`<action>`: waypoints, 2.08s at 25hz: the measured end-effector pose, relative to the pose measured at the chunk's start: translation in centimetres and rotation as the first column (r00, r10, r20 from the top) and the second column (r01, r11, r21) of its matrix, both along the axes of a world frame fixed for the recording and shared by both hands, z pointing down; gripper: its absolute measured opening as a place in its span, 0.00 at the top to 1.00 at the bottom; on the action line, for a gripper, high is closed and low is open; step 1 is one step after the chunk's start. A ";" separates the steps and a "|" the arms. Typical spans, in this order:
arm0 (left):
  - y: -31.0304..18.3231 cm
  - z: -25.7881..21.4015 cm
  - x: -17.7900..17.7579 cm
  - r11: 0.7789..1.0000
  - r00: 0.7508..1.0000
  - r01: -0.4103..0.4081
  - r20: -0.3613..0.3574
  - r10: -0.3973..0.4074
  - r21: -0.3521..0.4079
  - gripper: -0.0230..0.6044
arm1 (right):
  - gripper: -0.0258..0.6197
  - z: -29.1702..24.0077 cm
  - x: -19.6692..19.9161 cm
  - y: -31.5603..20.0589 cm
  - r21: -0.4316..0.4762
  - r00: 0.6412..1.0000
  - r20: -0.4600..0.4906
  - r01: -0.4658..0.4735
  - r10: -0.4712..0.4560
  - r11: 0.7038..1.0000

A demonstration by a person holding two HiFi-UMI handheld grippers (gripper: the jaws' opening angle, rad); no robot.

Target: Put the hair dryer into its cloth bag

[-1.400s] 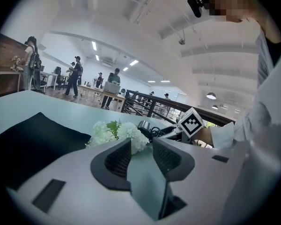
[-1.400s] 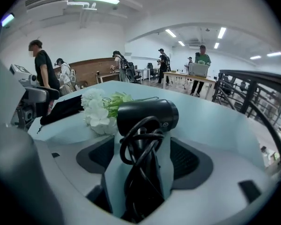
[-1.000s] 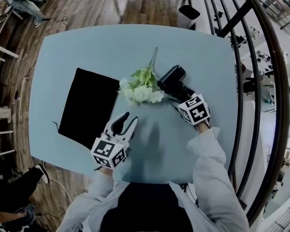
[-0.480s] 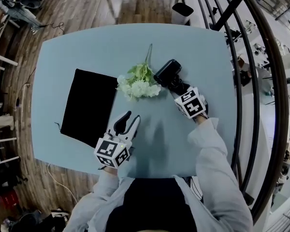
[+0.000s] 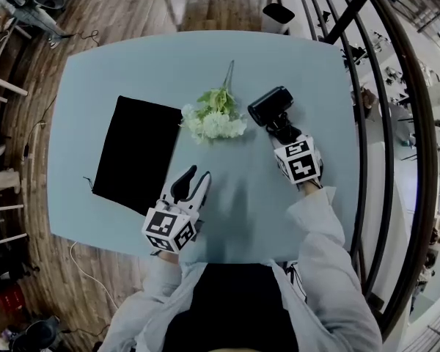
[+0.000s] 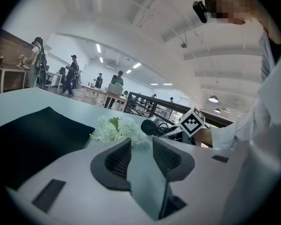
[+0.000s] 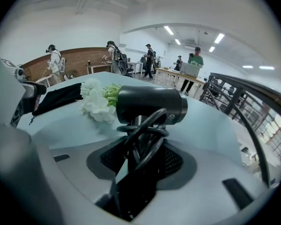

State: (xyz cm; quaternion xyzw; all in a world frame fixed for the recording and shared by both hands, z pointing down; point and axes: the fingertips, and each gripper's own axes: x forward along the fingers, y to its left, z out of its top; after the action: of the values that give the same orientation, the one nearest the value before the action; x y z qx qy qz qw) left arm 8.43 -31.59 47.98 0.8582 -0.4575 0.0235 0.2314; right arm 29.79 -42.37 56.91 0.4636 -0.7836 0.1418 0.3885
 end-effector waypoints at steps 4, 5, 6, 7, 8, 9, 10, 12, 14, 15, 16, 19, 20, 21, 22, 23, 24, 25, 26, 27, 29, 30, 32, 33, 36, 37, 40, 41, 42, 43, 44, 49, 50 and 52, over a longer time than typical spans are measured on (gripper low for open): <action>0.7 -0.2 -0.3 1.000 1.000 0.012 -0.002 -0.012 0.011 0.71 | 0.66 -2.2 0.2 1.1 0.051 1.000 -0.012 -0.026 0.026 0.998; 0.8 -0.4 -0.4 1.000 1.000 0.015 -0.002 -0.015 0.019 0.71 | 0.66 -2.7 0.1 1.3 0.065 1.000 -0.009 -0.028 0.029 0.997; 0.9 -0.6 -0.5 0.999 1.000 0.020 -0.002 -0.020 0.026 0.71 | 0.66 -3.2 0.0 1.6 0.080 0.999 -0.004 -0.032 0.032 0.996; 1.1 -0.8 -0.8 0.999 1.000 0.026 -0.004 -0.026 0.032 0.71 | 0.66 -3.7 -0.2 2.0 0.093 0.999 0.001 -0.035 0.035 0.995; 1.2 -1.0 -1.0 0.999 1.000 0.031 -0.005 -0.031 0.037 0.71 | 0.66 -4.1 -0.4 2.5 0.104 0.999 0.006 -0.037 0.036 0.994; 1.4 -1.3 -1.2 0.998 0.999 0.036 -0.005 -0.036 0.043 0.71 | 0.66 -4.6 -0.7 3.0 0.113 0.999 0.011 -0.038 0.037 0.993; 1.6 -1.6 -1.5 0.998 0.999 0.039 -0.006 -0.039 0.050 0.71 | 0.66 -5.1 -0.9 3.6 0.120 0.999 0.017 -0.039 0.037 0.992; 1.9 -2.2 -1.9 0.997 0.999 0.045 -0.005 -0.045 0.066 0.71 | 0.66 -6.4 -1.4 4.7 0.137 0.999 0.032 -0.046 0.042 0.990; 2.0 -2.6 -2.1 0.995 0.999 0.052 -0.005 -0.052 0.080 0.71 | 0.66 -7.7 -1.8 5.6 0.156 0.997 0.064 -0.061 0.051 0.986; 2.1 -2.6 -2.3 0.995 0.998 0.057 -0.007 -0.056 0.084 0.71 | 0.66 -8.1 -2.1 6.2 0.157 0.995 0.081 -0.068 0.056 0.985; 2.1 -2.7 -2.5 0.994 0.998 0.063 -0.008 -0.062 0.088 0.71 | 0.66 -8.3 -2.2 6.8 0.156 0.994 0.094 -0.074 0.060 0.985; 2.6 -3.0 -2.9 0.992 0.997 0.079 -0.006 -0.078 0.098 0.71 | 0.66 -8.7 -2.1 8.9 0.148 0.990 0.111 -0.099 0.083 0.984; 2.9 -3.1 -3.2 0.992 0.997 0.083 0.000 -0.083 0.100 0.71 | 0.66 -8.6 -1.9 9.7 0.140 0.988 0.119 -0.113 0.096 0.984; 3.2 -3.2 -3.4 0.991 0.996 0.087 0.008 -0.088 0.101 0.71 | 0.66 -8.6 -1.7 10.4 0.131 0.985 0.129 -0.128 0.111 0.983; 3.4 -3.3 -3.6 0.991 0.995 0.092 0.016 -0.094 0.102 0.71 | 0.66 -8.5 -1.4 11.2 0.121 0.982 0.139 -0.145 0.128 0.982; 3.7 -3.3 -3.7 0.990 0.995 0.099 0.022 -0.102 0.103 0.71 | 0.66 -8.5 -1.1 11.9 0.114 0.979 0.147 -0.162 0.144 0.980; 4.0 -3.4 -3.9 0.989 0.993 0.109 0.025 -0.112 0.105 0.71 | 0.66 -8.4 -0.9 12.6 0.109 0.975 0.153 -0.178 0.161 0.978; 4.2 -3.5 -4.1 0.987 0.992 0.119 0.026 -0.122 0.106 0.71 | 0.66 -8.3 -0.7 13.3 0.104 0.971 0.161 -0.193 0.175 0.976; 4.5 -3.5 -4.3 0.986 0.991 0.127 0.025 -0.131 0.106 0.71 | 0.66 -8.2 -0.6 13.8 0.101 0.968 0.169 -0.203 0.184 0.974; 4.7 -3.5 -4.5 0.985 0.990 0.134 0.026 -0.138 0.105 0.71 | 0.66 -8.0 -0.7 14.2 0.098 0.966 0.176 -0.207 0.188 0.973; 5.3 -3.4 -5.0 0.985 0.989 0.142 0.037 -0.146 0.103 0.71 | 0.66 -7.6 -1.2 14.6 0.096 0.965 0.187 -0.204 0.183 0.974; 5.5 -3.4 -5.2 0.984 0.988 0.144 0.045 -0.149 0.102 0.71 | 0.66 -7.4 -1.5 14.6 0.095 0.965 0.193 -0.199 0.178 0.975; 5.9 -3.4 -5.7 0.983 0.986 0.152 0.055 -0.158 0.102 0.71 | 0.66 -7.2 -2.4 14.6 0.092 0.965 0.206 -0.185 0.163 0.978; 6.1 -3.4 -6.0 0.982 0.985 0.158 0.057 -0.165 0.103 0.71 | 0.66 -7.2 -2.8 14.5 0.092 0.965 0.213 -0.176 0.154 0.980; 6.4 -3.5 -7.0 0.978 0.980 0.179 0.064 -0.187 0.108 0.71 | 0.66 -7.4 -4.0 14.5 0.096 0.966 0.226 -0.154 0.129 0.983; 6.5 -3.5 -7.4 0.977 0.979 0.183 0.066 -0.191 0.108 0.71 | 0.66 -7.5 -4.4 14.6 0.098 0.966 0.227 -0.148 0.123 0.984; 6.6 -3.4 -8.4 0.976 0.978 0.192 0.065 -0.199 0.103 0.71 | 0.66 -7.5 -5.8 14.5 0.110 0.971 0.217 -0.124 0.098 0.986; 6.6 -3.3 -8.9 0.976 0.977 0.195 0.063 -0.202 0.100 0.71 | 0.66 -7.4 -6.3 14.5 0.113 0.974 0.208 -0.114 0.089 0.987; 6.6 -3.3 -9.4 0.976 0.977 0.197 0.062 -0.203 0.097 0.71 | 0.66 -7.4 -6.9 14.6 0.114 0.976 0.200 -0.106 0.082 0.988; 6.6 -3.4 -9.9 0.976 0.977 0.197 0.060 -0.203 0.096 0.71 | 0.66 -7.3 -7.5 14.6 0.112 0.978 0.195 -0.102 0.079 0.988; 6.5 -3.4 -10.4 0.976 0.978 0.195 0.059 -0.201 0.096 0.71 | 0.66 -7.3 -8.0 14.7 0.109 0.977 0.196 -0.101 0.078 0.989; 5.6 -3.8 -13.4 0.979 0.982 0.182 0.042 -0.186 0.089 0.71 | 0.66 -7.9 -11.4 14.8 0.090 0.970 0.222 -0.119 0.097 0.989; 5.5 -3.9 -14.1 0.980 0.983 0.178 0.039 -0.182 0.086 0.71 | 0.66 -8.0 -12.1 14.9 0.086 0.969 0.224 -0.123 0.102 0.989; 5.5 -4.1 -15.4 0.984 0.986 0.161 0.035 -0.165 0.080 0.71 | 0.66 -8.2 -13.6 15.2 0.081 0.969 0.219 -0.138 0.118 0.987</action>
State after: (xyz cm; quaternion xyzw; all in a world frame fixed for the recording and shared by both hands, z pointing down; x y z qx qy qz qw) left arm -7.01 -26.11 43.85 0.8256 -0.5315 0.0044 0.1897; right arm 16.23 -27.17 48.69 0.5135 -0.7951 0.1777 0.2693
